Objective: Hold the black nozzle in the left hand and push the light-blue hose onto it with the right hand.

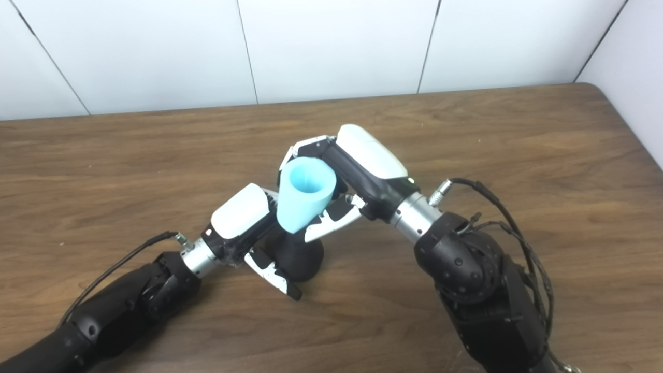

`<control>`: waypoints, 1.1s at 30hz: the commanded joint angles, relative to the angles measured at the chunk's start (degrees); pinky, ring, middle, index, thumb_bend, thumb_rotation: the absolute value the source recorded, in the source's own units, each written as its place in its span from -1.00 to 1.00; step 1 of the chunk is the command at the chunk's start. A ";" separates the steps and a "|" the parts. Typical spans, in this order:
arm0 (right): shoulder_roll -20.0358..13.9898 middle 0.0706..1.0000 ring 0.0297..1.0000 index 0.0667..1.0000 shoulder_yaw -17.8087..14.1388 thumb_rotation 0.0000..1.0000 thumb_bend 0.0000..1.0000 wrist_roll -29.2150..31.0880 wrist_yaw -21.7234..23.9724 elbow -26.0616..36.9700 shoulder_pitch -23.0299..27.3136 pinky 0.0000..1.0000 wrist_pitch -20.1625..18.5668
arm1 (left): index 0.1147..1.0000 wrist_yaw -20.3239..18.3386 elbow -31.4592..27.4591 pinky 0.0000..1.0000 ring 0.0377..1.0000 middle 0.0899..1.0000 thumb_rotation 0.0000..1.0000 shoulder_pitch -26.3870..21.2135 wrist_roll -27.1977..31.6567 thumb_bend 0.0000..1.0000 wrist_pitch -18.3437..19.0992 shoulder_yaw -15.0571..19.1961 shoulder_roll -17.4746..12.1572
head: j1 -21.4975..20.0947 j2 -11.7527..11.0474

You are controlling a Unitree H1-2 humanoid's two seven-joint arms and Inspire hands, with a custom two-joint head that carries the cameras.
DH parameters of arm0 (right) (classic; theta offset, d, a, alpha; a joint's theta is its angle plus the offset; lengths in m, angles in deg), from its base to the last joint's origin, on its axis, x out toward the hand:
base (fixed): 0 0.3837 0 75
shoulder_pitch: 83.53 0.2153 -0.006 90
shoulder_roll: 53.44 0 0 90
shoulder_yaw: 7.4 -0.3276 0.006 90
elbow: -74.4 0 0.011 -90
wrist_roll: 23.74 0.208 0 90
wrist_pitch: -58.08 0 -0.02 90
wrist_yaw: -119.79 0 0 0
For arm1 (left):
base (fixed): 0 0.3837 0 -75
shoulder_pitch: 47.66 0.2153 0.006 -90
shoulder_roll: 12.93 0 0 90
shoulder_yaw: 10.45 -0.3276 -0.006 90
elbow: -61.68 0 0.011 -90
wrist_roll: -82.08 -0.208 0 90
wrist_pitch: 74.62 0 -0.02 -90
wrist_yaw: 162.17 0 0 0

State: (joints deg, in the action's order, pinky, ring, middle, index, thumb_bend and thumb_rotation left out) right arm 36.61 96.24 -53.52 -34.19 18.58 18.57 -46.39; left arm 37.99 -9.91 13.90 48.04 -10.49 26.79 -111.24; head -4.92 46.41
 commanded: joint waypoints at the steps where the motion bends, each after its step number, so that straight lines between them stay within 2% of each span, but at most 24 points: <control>1: -0.83 -0.14 -0.77 -0.11 0.23 -1.00 0.05 1.27 1.70 2.51 1.67 -0.82 -0.68 | -0.17 1.56 3.61 -0.22 -0.04 -0.12 -1.00 9.77 1.41 0.04 -1.04 -3.89 3.07 | -0.06 0.04; 3: -0.90 -0.14 -0.82 -0.11 0.29 -1.00 0.06 1.57 1.81 2.79 1.65 -0.86 -0.81 | -0.17 0.96 3.43 -0.22 -0.03 -0.12 -1.00 9.88 1.64 0.04 -1.04 -3.61 3.10 | -0.06 0.04; 13: -0.95 -0.14 -0.82 -0.11 0.79 -1.00 0.05 0.12 1.50 3.21 0.87 -0.86 0.45 | -0.17 0.28 3.35 -0.21 -0.03 -0.12 -1.00 10.02 1.43 0.04 -1.04 -3.19 3.21 | -0.16 -0.27; 27: -0.16 -0.14 -0.81 -0.11 2.03 -1.00 0.06 -7.33 -4.88 -0.37 -2.04 -0.84 7.72 | -0.18 0.43 3.21 -0.21 -0.04 -0.12 -1.00 9.99 1.54 0.04 -1.04 -3.48 3.13 | -0.28 -0.32; 30: 0.35 -0.14 -0.81 -0.11 1.98 -1.00 0.06 -8.00 -7.31 -1.91 -2.71 -0.84 9.96 | -0.18 -0.34 3.17 -0.20 -0.03 -0.11 -1.00 10.10 1.45 0.04 -1.04 -3.11 3.16 | -0.29 -0.46; 33: 0.94 -0.14 -0.79 -0.11 1.82 -1.00 0.06 -7.78 -10.00 -3.99 -3.40 -0.83 12.68 | -0.18 1.04 3.44 -0.21 -0.04 -0.11 -1.00 9.94 1.35 0.04 -1.04 -3.64 3.23 | -0.30 -0.53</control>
State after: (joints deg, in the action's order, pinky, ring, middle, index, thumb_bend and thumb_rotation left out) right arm 37.65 98.04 -59.58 -42.85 16.31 15.28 -35.60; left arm 37.13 -10.34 14.47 47.91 -10.42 27.78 -111.22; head -5.19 45.88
